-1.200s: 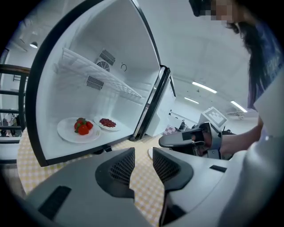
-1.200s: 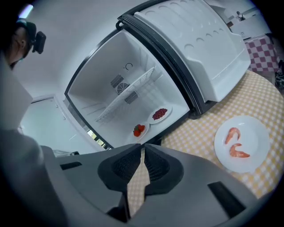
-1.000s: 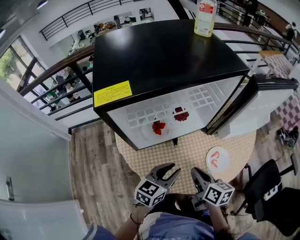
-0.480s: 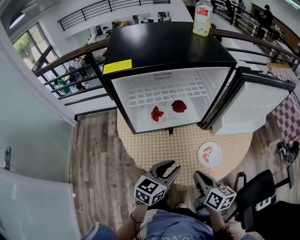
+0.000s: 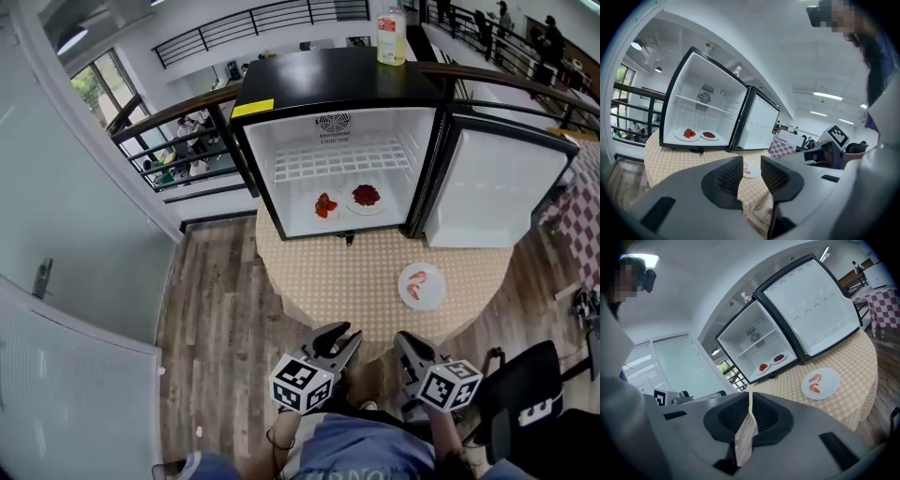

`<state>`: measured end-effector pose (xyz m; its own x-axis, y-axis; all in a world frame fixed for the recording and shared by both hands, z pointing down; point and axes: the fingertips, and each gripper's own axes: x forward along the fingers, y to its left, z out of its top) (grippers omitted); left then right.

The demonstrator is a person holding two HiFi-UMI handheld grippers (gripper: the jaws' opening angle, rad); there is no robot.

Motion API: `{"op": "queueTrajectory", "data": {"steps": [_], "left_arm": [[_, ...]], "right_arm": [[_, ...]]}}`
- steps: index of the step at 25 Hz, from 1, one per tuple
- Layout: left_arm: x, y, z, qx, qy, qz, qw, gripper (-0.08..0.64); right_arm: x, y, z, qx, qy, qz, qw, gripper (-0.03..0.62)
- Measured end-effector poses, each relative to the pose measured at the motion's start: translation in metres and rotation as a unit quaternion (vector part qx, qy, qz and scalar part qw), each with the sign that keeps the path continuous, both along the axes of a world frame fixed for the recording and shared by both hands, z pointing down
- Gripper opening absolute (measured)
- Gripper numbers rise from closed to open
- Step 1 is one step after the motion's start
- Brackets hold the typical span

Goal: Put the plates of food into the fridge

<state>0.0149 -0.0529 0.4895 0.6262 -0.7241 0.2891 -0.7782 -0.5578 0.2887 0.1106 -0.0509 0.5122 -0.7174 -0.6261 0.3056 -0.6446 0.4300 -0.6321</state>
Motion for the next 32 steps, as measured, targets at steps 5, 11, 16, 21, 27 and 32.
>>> {"op": "queueTrajectory", "data": {"steps": [5,11,16,21,27,32], "left_arm": [[0.012,0.041,-0.005,0.007,-0.001,-0.012,0.9999,0.113],[0.025,0.081,-0.007,0.010,-0.005,-0.012,0.9999,0.088],[0.029,0.108,-0.005,0.008,-0.017,-0.016,0.9997,0.083],[0.031,0.130,-0.003,0.008,-0.028,-0.022,0.9993,0.057],[0.036,0.141,-0.003,0.006,-0.034,-0.021,0.9992,0.029],[0.047,0.137,-0.008,0.011,-0.023,-0.005,0.9997,0.029]], "right_arm": [[0.004,0.037,-0.010,0.007,0.006,-0.021,1.000,0.035],[0.008,0.068,-0.009,0.018,-0.002,-0.037,0.999,0.035],[0.008,0.092,-0.017,0.014,0.004,-0.042,0.999,0.035],[0.009,0.111,-0.017,0.015,0.000,-0.046,0.999,0.035],[0.016,0.123,-0.017,0.015,-0.004,-0.040,0.999,0.035],[0.027,0.124,-0.017,0.016,-0.001,-0.026,1.000,0.035]]}}
